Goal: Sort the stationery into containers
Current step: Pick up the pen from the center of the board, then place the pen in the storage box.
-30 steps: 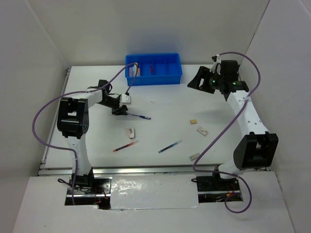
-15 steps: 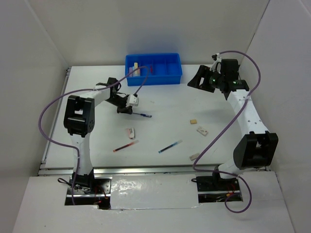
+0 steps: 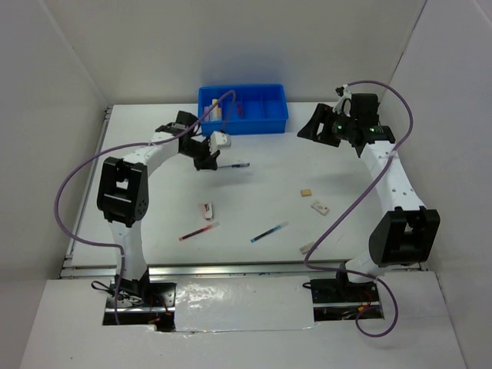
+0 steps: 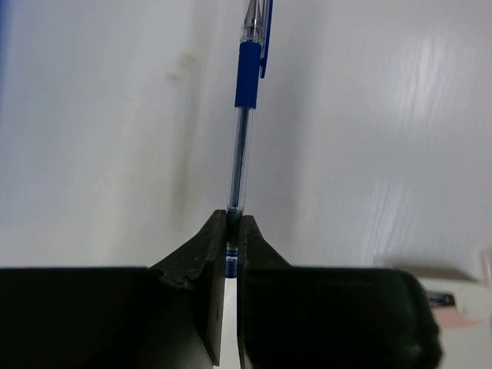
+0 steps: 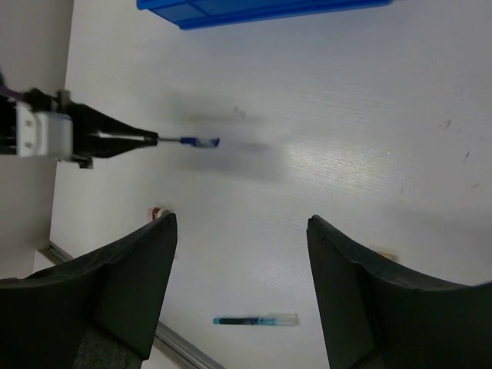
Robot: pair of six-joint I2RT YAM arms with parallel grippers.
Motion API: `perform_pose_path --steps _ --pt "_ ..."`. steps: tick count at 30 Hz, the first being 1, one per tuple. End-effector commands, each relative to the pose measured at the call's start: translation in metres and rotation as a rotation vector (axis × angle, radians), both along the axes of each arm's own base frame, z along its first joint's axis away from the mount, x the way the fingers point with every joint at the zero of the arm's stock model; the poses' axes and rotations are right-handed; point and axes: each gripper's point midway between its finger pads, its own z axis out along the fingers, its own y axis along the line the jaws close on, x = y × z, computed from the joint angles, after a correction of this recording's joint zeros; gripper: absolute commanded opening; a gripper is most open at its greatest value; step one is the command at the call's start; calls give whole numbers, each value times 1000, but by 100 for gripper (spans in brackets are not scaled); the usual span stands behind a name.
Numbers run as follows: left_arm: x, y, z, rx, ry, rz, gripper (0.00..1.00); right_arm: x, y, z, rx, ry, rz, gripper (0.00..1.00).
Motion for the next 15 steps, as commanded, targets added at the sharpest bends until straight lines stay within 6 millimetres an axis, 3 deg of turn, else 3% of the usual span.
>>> perform_pose_path --steps 1,4,5,7,8,9,11,13,15 --pt "41 -30 116 -181 -106 241 0 -8 -9 17 -2 -41 12 75" --pt "63 -34 150 -255 -122 424 0 -12 -10 11 -18 -24 25 74" --pt "77 -42 170 -344 -134 521 0 -13 -9 11 -19 -24 29 74" --pt "108 -29 183 -342 -219 763 0 -15 -12 9 -23 -18 27 73" --pt "115 -39 175 -355 -186 847 0 -15 -15 9 -30 -21 19 73" --pt "131 -32 191 -361 -252 935 0 -15 -17 8 -38 -23 14 73" --pt "150 -38 180 -386 -244 1022 0 -14 -20 7 -47 -27 2 73" --pt "169 -38 193 -452 -262 1100 0 -14 -23 3 -40 -17 -7 72" --pt "194 -38 184 -476 -272 1172 0 -15 -25 -1 -33 -2 -8 72"
